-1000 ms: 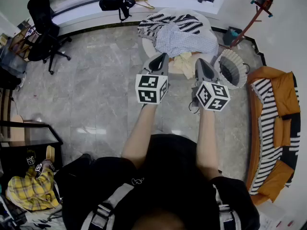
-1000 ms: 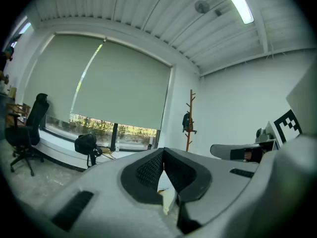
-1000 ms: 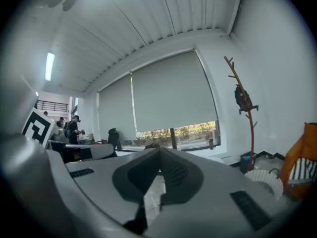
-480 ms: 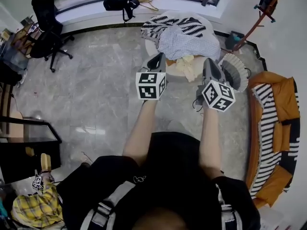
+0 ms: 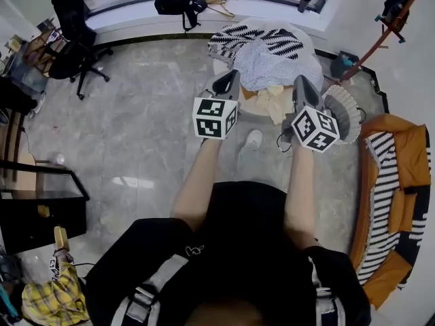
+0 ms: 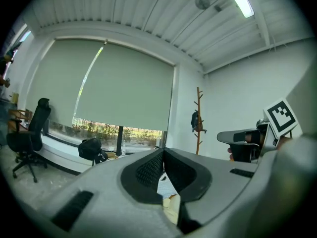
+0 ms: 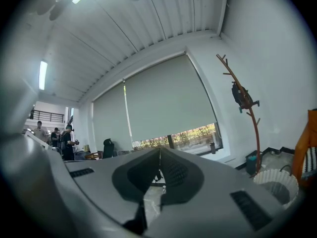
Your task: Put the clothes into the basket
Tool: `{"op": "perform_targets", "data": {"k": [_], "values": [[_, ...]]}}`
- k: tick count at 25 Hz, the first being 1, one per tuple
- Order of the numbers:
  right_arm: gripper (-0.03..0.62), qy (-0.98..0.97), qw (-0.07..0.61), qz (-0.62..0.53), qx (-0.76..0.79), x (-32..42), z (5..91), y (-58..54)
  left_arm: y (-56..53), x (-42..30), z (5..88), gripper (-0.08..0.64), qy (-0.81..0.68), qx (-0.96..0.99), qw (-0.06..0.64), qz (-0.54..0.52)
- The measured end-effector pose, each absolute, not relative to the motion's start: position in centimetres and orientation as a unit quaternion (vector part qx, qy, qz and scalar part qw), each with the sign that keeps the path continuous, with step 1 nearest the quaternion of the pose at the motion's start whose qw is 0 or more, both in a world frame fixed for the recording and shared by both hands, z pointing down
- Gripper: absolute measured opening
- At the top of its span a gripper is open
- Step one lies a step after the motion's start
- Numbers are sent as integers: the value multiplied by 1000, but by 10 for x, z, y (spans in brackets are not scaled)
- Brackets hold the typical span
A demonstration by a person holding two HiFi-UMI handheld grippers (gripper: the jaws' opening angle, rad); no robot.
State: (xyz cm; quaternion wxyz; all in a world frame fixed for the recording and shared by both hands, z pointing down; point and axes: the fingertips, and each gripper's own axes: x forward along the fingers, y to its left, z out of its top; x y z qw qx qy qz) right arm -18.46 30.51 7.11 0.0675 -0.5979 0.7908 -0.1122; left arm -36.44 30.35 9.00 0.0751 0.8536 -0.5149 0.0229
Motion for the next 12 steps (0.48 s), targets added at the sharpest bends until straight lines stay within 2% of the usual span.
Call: {"op": "perform_targets", "data": {"k": [12], "values": [[12,797,50,-136,-587,-139,90,93,103,-345,114,9,-554,825,107,37]]}}
